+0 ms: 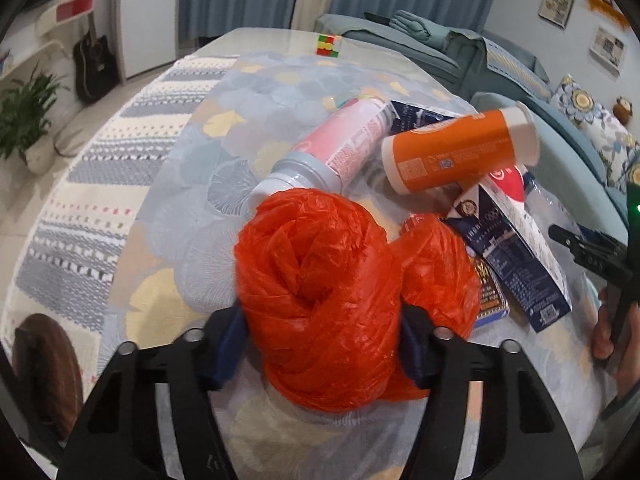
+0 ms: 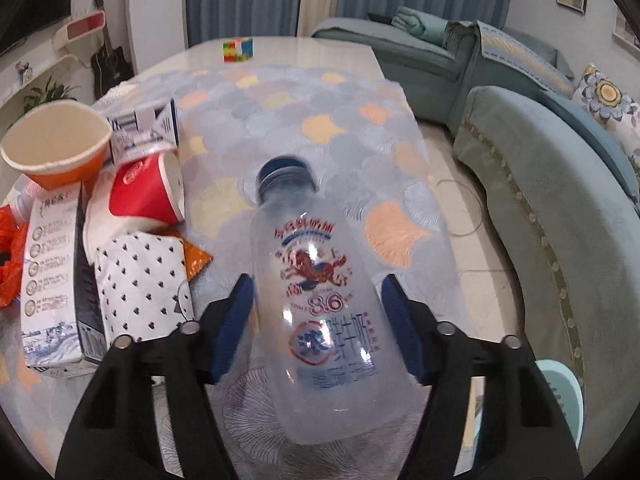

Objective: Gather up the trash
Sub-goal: 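Grasp the clear milk bottle with the right tool while the left tool grasps the orange plastic bag, then carry both items over the blue basket and open both tools to drop them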

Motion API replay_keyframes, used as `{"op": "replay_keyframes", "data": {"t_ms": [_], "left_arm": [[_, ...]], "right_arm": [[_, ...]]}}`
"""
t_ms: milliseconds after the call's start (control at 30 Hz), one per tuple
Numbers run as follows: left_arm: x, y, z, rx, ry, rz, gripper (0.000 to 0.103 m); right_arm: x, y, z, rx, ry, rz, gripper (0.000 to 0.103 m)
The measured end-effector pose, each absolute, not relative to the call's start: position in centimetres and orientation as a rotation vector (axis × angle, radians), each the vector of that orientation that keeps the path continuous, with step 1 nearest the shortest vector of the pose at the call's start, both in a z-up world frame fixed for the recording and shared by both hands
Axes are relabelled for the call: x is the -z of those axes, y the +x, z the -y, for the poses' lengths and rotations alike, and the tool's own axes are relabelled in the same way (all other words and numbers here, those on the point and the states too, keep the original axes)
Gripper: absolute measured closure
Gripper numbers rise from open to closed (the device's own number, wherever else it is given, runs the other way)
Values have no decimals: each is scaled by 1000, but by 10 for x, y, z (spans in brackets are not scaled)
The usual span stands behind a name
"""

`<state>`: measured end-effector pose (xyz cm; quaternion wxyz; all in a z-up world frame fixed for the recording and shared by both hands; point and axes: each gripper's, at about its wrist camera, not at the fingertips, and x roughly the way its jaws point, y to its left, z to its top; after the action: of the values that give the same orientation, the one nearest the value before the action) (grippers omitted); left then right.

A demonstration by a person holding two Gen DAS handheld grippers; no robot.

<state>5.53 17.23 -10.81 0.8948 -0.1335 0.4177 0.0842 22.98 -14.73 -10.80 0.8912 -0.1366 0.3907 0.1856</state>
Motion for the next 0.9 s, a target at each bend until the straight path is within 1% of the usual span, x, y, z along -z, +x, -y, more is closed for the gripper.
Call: {"op": "replay_keyframes", "data": {"t_ms": [67, 267, 433, 633, 900], "left_arm": [[104, 50, -170, -164, -273, -855, 53], [78, 32, -157, -100, -265, -780, 61], [45, 21, -142, -40, -262, -693, 61], [7, 21, -105, 47, -224, -616, 61], [-33, 46, -8, 232, -136, -546, 61]], "right_arm": [[107, 226, 146, -390, -285, -810, 49], [103, 206, 154, -364, -247, -793, 50], [91, 188, 168, -354, -185, -758, 51], [55, 161, 201, -324, -95, -681, 51], [1, 110, 282, -173, 12, -554, 51]]}}
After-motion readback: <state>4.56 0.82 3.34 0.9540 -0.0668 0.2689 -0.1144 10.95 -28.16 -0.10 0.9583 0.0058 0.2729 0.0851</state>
